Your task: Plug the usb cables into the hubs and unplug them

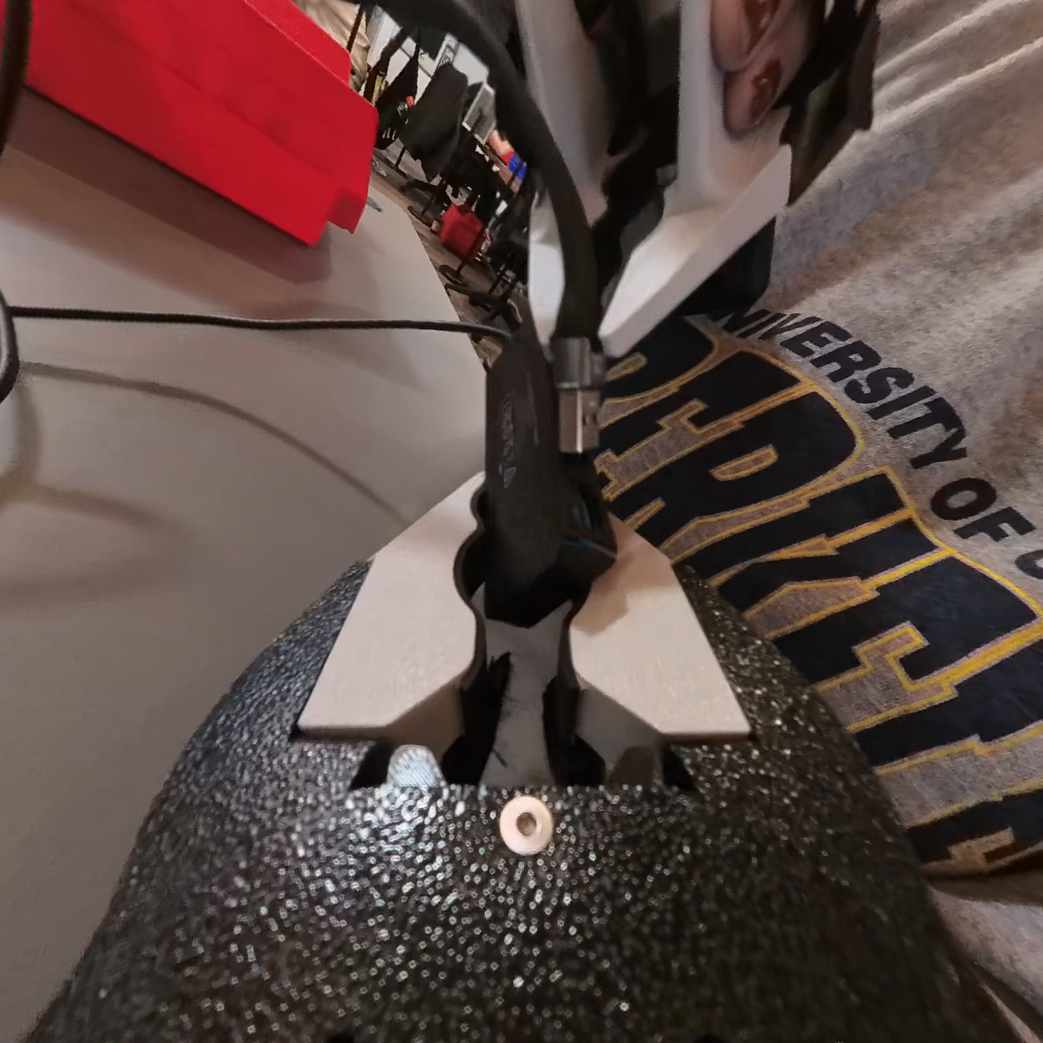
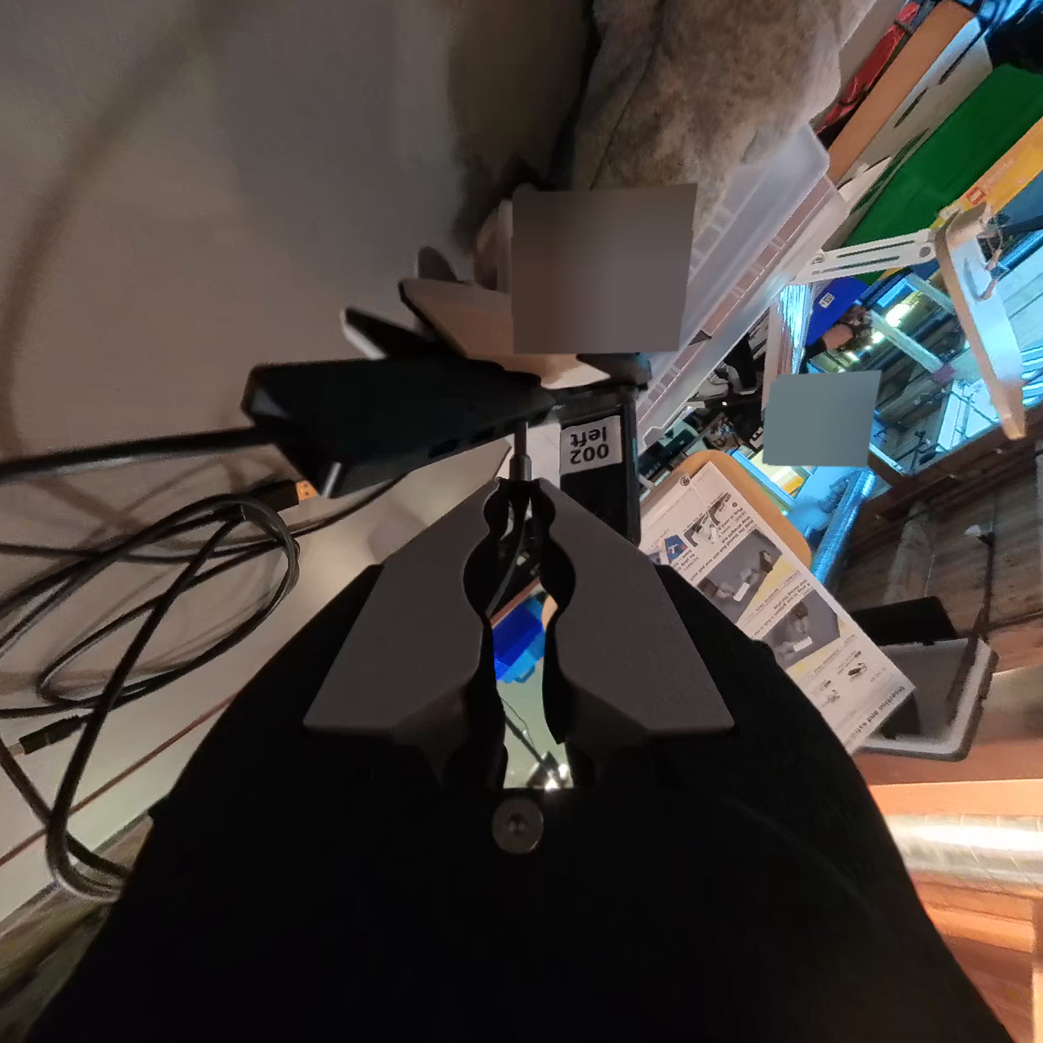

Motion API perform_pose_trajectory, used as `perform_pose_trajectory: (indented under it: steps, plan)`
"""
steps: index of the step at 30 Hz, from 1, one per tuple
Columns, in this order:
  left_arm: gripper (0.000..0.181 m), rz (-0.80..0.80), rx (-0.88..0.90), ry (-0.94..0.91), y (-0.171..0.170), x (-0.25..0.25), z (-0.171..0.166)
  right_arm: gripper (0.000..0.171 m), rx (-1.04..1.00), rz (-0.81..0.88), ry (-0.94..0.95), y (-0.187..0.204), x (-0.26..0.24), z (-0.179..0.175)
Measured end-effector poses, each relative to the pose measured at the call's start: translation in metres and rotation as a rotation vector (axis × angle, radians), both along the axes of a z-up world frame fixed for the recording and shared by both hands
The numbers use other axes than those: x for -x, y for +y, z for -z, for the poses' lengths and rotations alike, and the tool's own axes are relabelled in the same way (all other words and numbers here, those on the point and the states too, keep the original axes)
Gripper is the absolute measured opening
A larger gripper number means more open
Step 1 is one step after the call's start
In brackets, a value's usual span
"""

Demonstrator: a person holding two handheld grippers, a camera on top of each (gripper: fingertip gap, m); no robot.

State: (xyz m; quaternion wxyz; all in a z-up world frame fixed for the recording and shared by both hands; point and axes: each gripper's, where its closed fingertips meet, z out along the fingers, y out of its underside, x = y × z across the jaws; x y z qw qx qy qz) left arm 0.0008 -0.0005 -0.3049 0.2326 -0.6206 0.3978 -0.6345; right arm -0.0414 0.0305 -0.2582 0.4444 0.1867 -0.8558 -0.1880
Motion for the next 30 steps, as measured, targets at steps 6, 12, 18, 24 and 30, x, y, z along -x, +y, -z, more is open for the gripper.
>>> perform_pose_trajectory:
  steps: [6,12,18,24,30]
  plan:
    - [0.016,-0.098,-0.024,0.000,0.013,0.001,0.000,0.005,0.006,0.021,0.012,-0.003,0.001,0.001]
    - [0.011,-0.170,-0.044,-0.002,0.023,0.003,-0.001,0.005,0.020,0.080,0.034,0.006,0.002,-0.001]
    - [0.007,-0.258,-0.031,0.169,0.038,0.010,0.023,0.005,0.041,0.311,0.118,0.037,-0.004,-0.004]
    - [0.009,-0.288,-0.103,0.340,0.040,0.008,0.046,0.005,0.101,0.528,0.183,0.057,-0.024,0.027]
    - [0.013,-0.377,-0.147,0.427,0.046,0.016,0.055,0.006,0.198,0.619,0.264,0.047,-0.031,0.045]
